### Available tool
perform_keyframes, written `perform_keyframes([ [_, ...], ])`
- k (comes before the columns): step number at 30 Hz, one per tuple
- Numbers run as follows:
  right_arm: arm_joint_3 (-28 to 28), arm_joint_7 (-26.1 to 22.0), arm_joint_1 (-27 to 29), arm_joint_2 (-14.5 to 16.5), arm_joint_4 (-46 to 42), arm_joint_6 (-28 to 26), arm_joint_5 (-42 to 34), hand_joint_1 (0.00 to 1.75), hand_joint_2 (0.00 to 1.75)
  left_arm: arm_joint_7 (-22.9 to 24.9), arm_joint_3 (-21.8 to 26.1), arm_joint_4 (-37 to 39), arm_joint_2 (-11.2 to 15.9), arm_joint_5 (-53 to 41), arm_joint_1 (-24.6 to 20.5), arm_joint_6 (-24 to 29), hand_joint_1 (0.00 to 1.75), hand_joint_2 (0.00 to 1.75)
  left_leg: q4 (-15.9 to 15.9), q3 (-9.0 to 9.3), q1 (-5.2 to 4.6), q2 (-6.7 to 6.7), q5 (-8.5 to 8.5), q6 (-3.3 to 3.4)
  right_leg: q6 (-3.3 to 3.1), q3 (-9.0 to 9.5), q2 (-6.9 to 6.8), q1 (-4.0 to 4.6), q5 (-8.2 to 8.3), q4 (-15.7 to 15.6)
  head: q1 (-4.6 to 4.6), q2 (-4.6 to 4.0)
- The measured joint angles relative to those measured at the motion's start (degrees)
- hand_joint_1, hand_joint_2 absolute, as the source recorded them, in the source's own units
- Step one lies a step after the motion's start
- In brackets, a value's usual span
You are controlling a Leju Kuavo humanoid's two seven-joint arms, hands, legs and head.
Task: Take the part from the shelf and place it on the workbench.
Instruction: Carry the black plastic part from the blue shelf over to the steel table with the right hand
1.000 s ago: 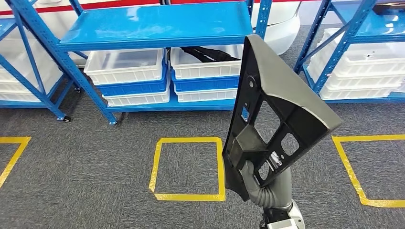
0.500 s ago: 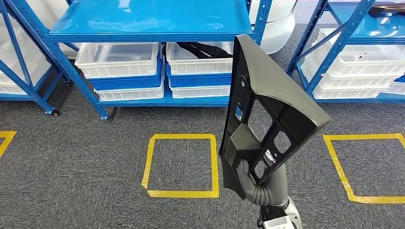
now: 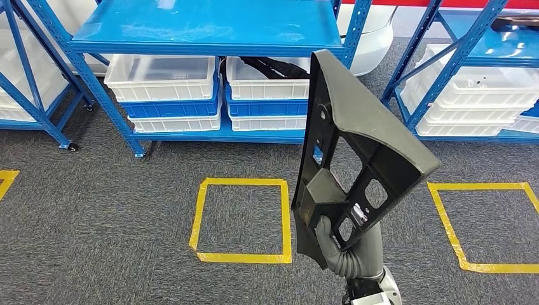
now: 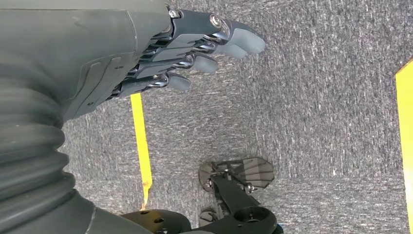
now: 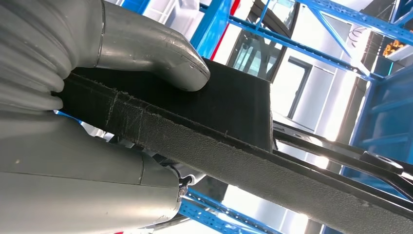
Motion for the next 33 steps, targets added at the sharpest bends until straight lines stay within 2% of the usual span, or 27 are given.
perform_keyframes([
  [33,0.0,0.3,0.7,-0.1,0.0,-0.7,1.3,1.75,1.75,0.3,0.0,0.0,-0.4,-1.4,0.0,0.0,0.00,1.75,0.0,-0.04,0.11,0.02,0.15,0.16,0.11,0.09,0.00,0.13,0.08,0.1,-0.01,0.00],
])
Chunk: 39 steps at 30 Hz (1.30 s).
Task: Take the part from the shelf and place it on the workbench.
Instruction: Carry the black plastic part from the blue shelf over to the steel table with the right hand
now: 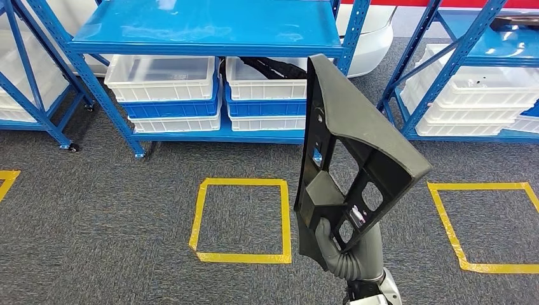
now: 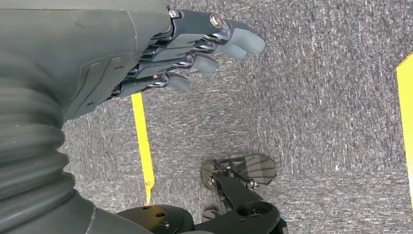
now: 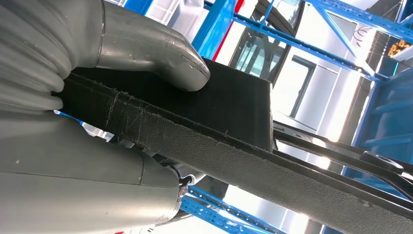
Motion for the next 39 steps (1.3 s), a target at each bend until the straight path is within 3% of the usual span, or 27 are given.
perform_keyframes([
  [15,0.0,0.3,0.0,-0.2,0.0,-0.1,0.8,1.75,1.75,0.1,0.0,0.0,-0.1,-0.4,0.0,0.0,0.00,1.75,0.0,0.00,0.00,0.00,0.00,0.00,0.00,-0.02,0.00,0.00,0.00,0.0,0.01,0.00],
  [22,0.0,0.5,0.0,-0.2,0.0,0.0,0.9,1.75,1.75,0.1,0.0,0.0,-0.1,-0.4,0.0,-0.1,0.00,1.75,0.1,-0.15,-0.35,-0.01,0.04,0.19,0.38,0.19,0.01,-0.36,0.22,-0.1,-0.02,0.00],
  [25,0.0,0.5,0.0,-0.2,0.0,0.0,1.0,1.75,1.75,0.1,0.0,0.0,-0.1,-0.4,0.0,-0.1,0.00,1.75,0.1,-0.22,-0.59,-0.04,0.10,0.65,0.68,0.16,0.00,-0.56,0.38,-0.2,-0.02,0.00],
  [27,0.0,0.5,0.0,-0.3,-0.2,-0.1,1.0,1.75,1.75,0.1,0.0,0.0,-0.1,-0.4,0.0,-0.1,0.00,1.75,-0.5,-0.08,-0.31,-0.01,0.49,1.29,0.89,-0.28,0.05,-0.54,0.00,0.4,0.00,0.00],
  [29,0.0,0.6,0.0,-0.3,-0.3,-0.1,1.0,1.75,1.75,0.1,0.0,0.0,-0.1,-0.5,-0.1,-0.1,0.00,1.75,-1.1,-0.05,0.03,0.04,0.93,1.89,0.57,-2.19,0.21,-0.45,-2.29,4.4,0.17,0.00],
  [31,0.0,0.6,0.0,-0.3,-0.3,-0.1,1.0,1.75,1.75,0.1,0.0,0.0,-0.2,-0.5,-0.2,-0.1,0.00,1.75,-1.1,-0.44,-0.01,-0.01,1.15,2.14,-0.01,-5.63,0.35,-0.46,-5.86,12.0,0.31,0.00],
  [32,0.0,0.6,0.0,-0.4,-0.3,-0.1,1.0,1.75,1.75,0.1,0.0,0.0,-0.2,-0.5,-0.2,-0.1,0.00,1.75,-1.1,-0.65,-0.02,-0.06,1.26,2.15,-0.06,-7.02,0.39,-0.47,-7.03,15.1,0.30,0.00],
  [33,0.0,0.7,0.0,-0.4,-0.3,-0.1,1.0,1.75,1.75,0.1,0.0,0.0,-0.2,-0.5,-0.2,-0.1,0.00,1.75,-1.1,-0.80,-0.04,-0.11,1.38,2.11,0.14,-7.42,0.41,-0.46,-7.31,16.3,0.30,0.00],
  [34,0.0,0.7,0.0,-0.5,-0.3,-0.1,1.0,1.75,1.75,0.1,0.0,0.0,-0.2,-0.5,-0.2,-0.1,0.00,1.75,-1.1,-0.89,-0.04,-0.18,1.50,1.99,0.53,-6.60,0.43,-0.46,-6.68,15.1,0.31,0.00],
  [36,0.0,0.8,0.0,-0.5,-0.3,-0.1,1.0,1.75,1.75,0.1,0.0,0.0,-0.3,-0.5,-0.2,-0.1,0.00,1.75,-1.0,-0.95,-0.03,-0.36,1.71,1.66,1.19,-2.13,0.43,-0.47,-4.01,7.2,0.34,0.00],
  [38,0.0,0.8,0.0,-0.5,-0.3,0.0,1.0,1.75,1.75,0.1,0.0,0.0,-0.4,-0.5,-0.3,-0.1,0.00,1.75,-0.8,-1.00,-0.29,-0.50,1.86,1.19,1.00,1.19,0.45,-0.33,-2.02,0.8,0.24,0.00],
  [39,0.0,0.8,0.0,-0.5,-0.4,0.0,1.0,1.75,1.75,0.1,0.0,0.0,-0.4,-0.5,-0.3,0.0,0.00,1.75,-0.8,-1.02,-0.34,-0.53,1.95,0.91,0.66,1.66,0.46,-0.20,-1.65,-0.3,0.19,0.00],
])
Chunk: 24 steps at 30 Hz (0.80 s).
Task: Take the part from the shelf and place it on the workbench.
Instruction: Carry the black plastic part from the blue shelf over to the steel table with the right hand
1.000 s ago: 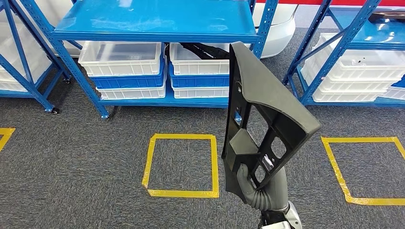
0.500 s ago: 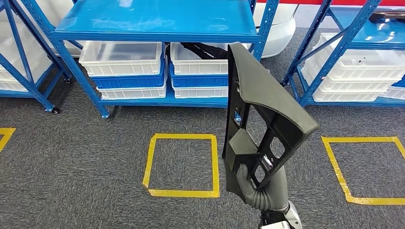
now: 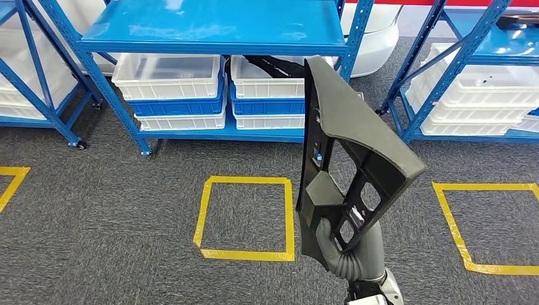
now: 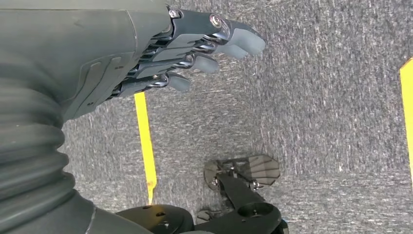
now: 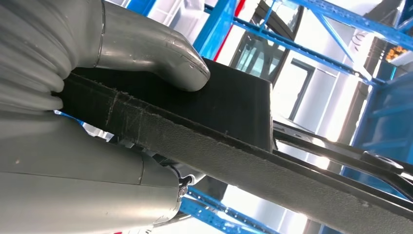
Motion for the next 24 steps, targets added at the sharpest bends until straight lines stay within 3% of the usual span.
perform_keyframes([
  [3,0.0,0.0,0.0,0.0,-0.1,0.0,0.0,1.75,1.75,0.0,0.0,0.0,0.0,0.0,0.1,0.0,0.00,1.75,0.3,-0.17,0.25,0.00,-0.04,-0.98,-1.08,0.15,-0.07,-0.10,0.69,-0.2,-0.03,0.00],
  [4,0.0,0.0,0.0,0.0,-0.1,0.0,0.1,1.75,1.75,0.1,0.0,0.0,0.0,0.0,0.1,0.0,0.00,1.75,1.4,-0.59,0.39,0.01,-0.94,-1.43,-1.41,0.31,-0.13,-0.31,0.92,-0.3,-0.14,0.00],
  [5,0.0,0.0,0.0,0.0,-0.1,0.0,0.1,1.75,1.75,0.1,0.0,0.0,0.0,0.0,0.1,0.0,0.00,1.75,3.7,-1.45,0.58,0.01,-2.52,-1.91,-1.65,0.47,-0.20,-0.56,1.09,-0.4,-0.28,0.00],
  [7,0.0,0.0,0.1,0.0,-0.1,0.0,0.2,1.75,1.75,0.1,0.0,0.0,0.0,-0.1,0.1,0.0,0.00,1.75,11.1,-4.37,1.18,0.06,-6.68,-2.88,-1.81,0.46,-0.29,-0.62,1.19,-0.4,-0.55,0.00],
  [8,0.0,0.0,0.1,0.0,-0.1,0.0,0.2,1.75,1.75,0.1,0.0,0.0,0.0,-0.1,0.2,0.0,0.00,1.75,14.6,-5.77,1.53,0.11,-8.07,-3.26,-1.80,0.44,-0.30,-0.64,1.18,-0.4,-0.58,0.00],
  [9,0.0,0.0,0.2,0.0,-0.1,0.0,0.2,1.75,1.75,0.1,0.0,0.0,0.0,-0.1,0.2,0.0,0.00,1.75,16.4,-6.41,1.87,0.17,-8.43,-3.57,-1.78,0.46,-0.31,-0.70,1.17,-0.3,-0.58,0.00],
  [10,0.0,0.0,0.2,0.0,-0.1,0.0,0.2,1.75,1.75,0.1,0.0,0.0,0.0,-0.1,0.2,0.0,0.00,1.75,15.8,-5.92,2.18,0.22,-7.61,-3.85,-1.75,0.55,-0.30,-0.81,1.15,-0.3,-0.58,0.00],
  [11,0.0,0.0,0.2,0.0,-0.1,0.0,0.2,1.75,1.75,0.1,0.0,0.0,0.0,-0.1,0.3,0.0,0.00,1.75,12.9,-4.37,2.47,0.26,-5.89,-4.10,-1.63,0.69,-0.27,-0.99,1.07,-0.3,-0.59,0.00],
  [13,0.0,0.0,0.2,0.0,-0.1,0.0,0.2,1.75,1.75,0.1,0.0,0.0,0.0,-0.1,0.2,0.0,0.00,1.75,4.9,-0.19,2.78,0.32,-2.65,-4.58,-1.14,0.89,-0.21,-1.11,0.79,-0.2,-0.72,0.00],
  [15,0.0,0.0,0.2,0.0,-0.1,0.0,0.3,1.75,1.75,0.1,0.0,0.1,-0.1,-0.1,0.1,0.0,0.00,1.75,1.0,1.61,2.60,0.25,-1.93,-4.33,-0.47,0.67,-0.18,-0.92,0.65,-0.1,-0.87,0.00],
  [19,0.0,0.1,0.2,0.0,-0.1,0.0,0.5,1.75,1.75,0.0,0.0,0.1,-0.1,-0.1,0.1,0.0,0.00,1.75,0.4,1.16,2.20,0.02,-1.81,-2.28,0.55,-0.35,-0.18,-1.07,0.04,0.8,-0.78,0.00],
  [20,0.0,0.1,0.2,0.0,-0.1,0.0,0.5,1.75,1.75,0.0,0.0,0.1,-0.1,-0.1,0.0,0.0,0.00,1.75,0.3,1.12,2.20,0.01,-1.65,-1.77,0.42,-1.41,-0.14,-1.06,-1.06,2.8,-0.72,0.00],
  [22,0.0,0.1,0.2,0.0,-0.1,0.0,0.5,1.75,1.75,-0.1,0.0,0.1,-0.1,-0.1,0.0,0.0,0.00,1.75,0.2,0.87,2.04,-0.01,-1.50,-1.07,-0.22,-5.21,-0.05,-0.89,-4.34,10.3,-0.62,0.00],
  [24,0.1,0.1,0.3,0.0,-0.1,0.0,0.5,1.75,1.75,-0.1,0.0,0.1,-0.1,-0.1,0.0,0.0,0.00,1.75,0.2,0.61,1.75,-0.06,-1.38,-0.79,-0.34,-8.53,-0.01,-0.69,-6.24,16.7,-0.58,0.00],
])
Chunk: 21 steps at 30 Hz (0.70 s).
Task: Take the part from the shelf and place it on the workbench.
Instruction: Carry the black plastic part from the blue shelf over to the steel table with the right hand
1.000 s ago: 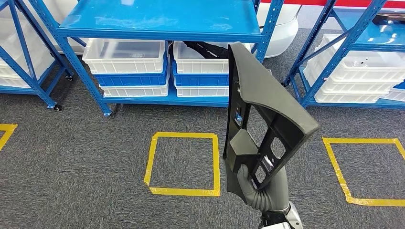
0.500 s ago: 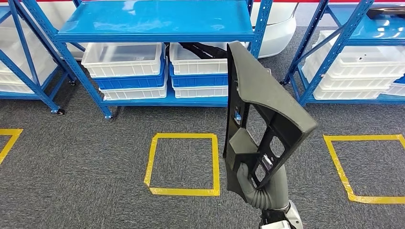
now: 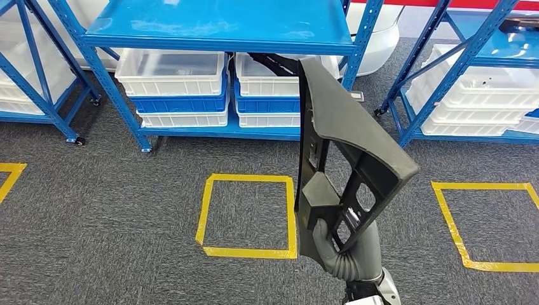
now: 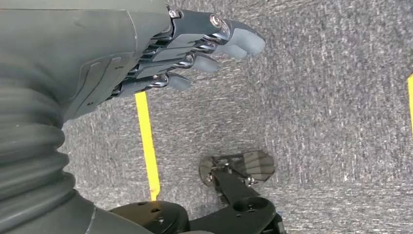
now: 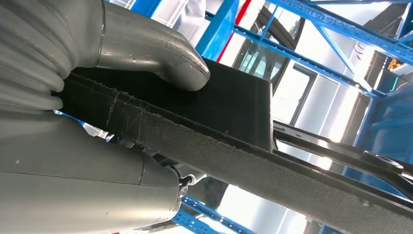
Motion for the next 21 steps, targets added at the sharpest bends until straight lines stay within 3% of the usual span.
perform_keyframes([
  [1,0.0,0.0,0.0,0.0,0.0,0.0,0.0,1.75,1.75,0.0,0.0,0.0,0.0,0.0,0.0,0.0,0.00,1.75,0.0,-0.06,-0.14,-0.05,0.05,0.08,0.22,-0.18,0.01,0.10,0.36,0.1,0.01,0.00],
  [2,0.0,0.0,0.0,0.0,0.0,0.0,0.0,1.75,1.75,0.0,0.0,0.0,0.0,0.0,0.0,0.0,0.00,1.75,0.0,-0.07,-0.25,-0.14,0.11,0.13,0.52,0.90,0.01,0.22,1.58,-2.2,0.01,0.00],
  [4,0.0,0.0,0.0,-0.1,0.0,0.0,0.0,1.75,1.75,0.0,0.0,0.0,0.0,0.0,0.0,0.0,0.00,1.75,0.1,-0.05,-0.44,-0.35,0.22,0.08,0.72,5.02,0.05,0.54,4.70,-10.6,0.03,0.00],
  [6,0.0,0.0,0.0,-0.1,0.0,0.0,0.0,1.75,1.75,0.0,0.0,0.0,-0.1,0.0,0.0,0.0,0.00,1.75,0.2,-0.05,-0.71,-0.47,0.31,-0.19,0.28,7.44,0.09,0.85,6.53,-15.8,-0.06,0.00],
  [9,0.0,0.0,0.0,-0.1,-0.1,0.0,0.1,1.75,1.75,0.0,0.0,0.0,0.0,-0.2,0.0,0.0,0.00,1.75,0.2,-0.10,-0.67,-0.41,0.46,-0.97,-0.64,7.69,0.04,0.81,7.31,-16.6,-0.12,0.00],
  [11,0.0,0.0,0.0,-0.1,-0.1,0.0,0.1,1.75,1.75,0.0,0.0,0.0,0.0,-0.2,0.0,0.0,0.00,1.75,2.2,-0.86,-0.51,-0.25,-1.10,-1.68,-1.30,8.03,-0.10,0.26,7.78,-16.9,-0.27,0.00],
  [14,0.0,0.0,0.0,-0.1,-0.1,0.0,0.1,1.75,1.75,0.0,0.0,0.0,0.0,-0.2,0.0,0.0,0.00,1.75,12.4,-5.08,0.04,0.01,-6.76,-2.68,-1.70,8.13,-0.27,0.01,8.01,-16.9,-0.58,0.00],
  [15,0.0,0.0,0.0,-0.1,-0.1,0.0,0.1,1.75,1.75,0.0,0.0,0.0,0.0,-0.2,0.0,0.0,0.00,1.75,15.2,-6.27,0.28,0.05,-7.71,-2.94,-1.69,8.10,-0.29,-0.01,8.00,-16.9,-0.58,0.00],
  [16,0.0,0.0,0.0,-0.1,-0.1,0.0,0.1,1.75,1.75,0.0,0.0,0.0,0.0,-0.2,0.0,0.0,0.00,1.75,16.0,-6.51,0.51,0.12,-7.53,-3.16,-1.68,8.13,-0.30,-0.07,7.99,-16.9,-0.60,0.00],
  [17,0.0,0.0,0.0,-0.1,-0.1,0.0,0.2,1.75,1.75,0.0,0.0,0.0,0.0,-0.3,0.0,0.1,0.00,1.75,14.4,-5.57,0.75,0.21,-6.25,-3.33,-1.60,8.22,-0.29,-0.17,7.95,-16.9,-0.59,0.00],
  [19,0.0,0.0,0.0,-0.1,-0.1,0.0,0.2,1.75,1.75,0.0,0.0,0.0,0.0,-0.3,0.0,0.1,0.00,1.75,6.8,-1.47,1.10,0.59,-2.70,-3.68,-1.19,8.48,-0.27,-0.33,7.70,-16.8,-0.62,0.00],
  [21,0.0,0.0,0.0,-0.1,-0.1,0.0,0.3,1.75,1.75,0.0,0.0,0.0,-0.1,-0.3,-0.1,0.1,0.00,1.75,1.3,1.15,1.02,0.71,-1.12,-3.53,-0.50,8.43,-0.30,-0.08,7.45,-16.5,-0.78,0.00],
])
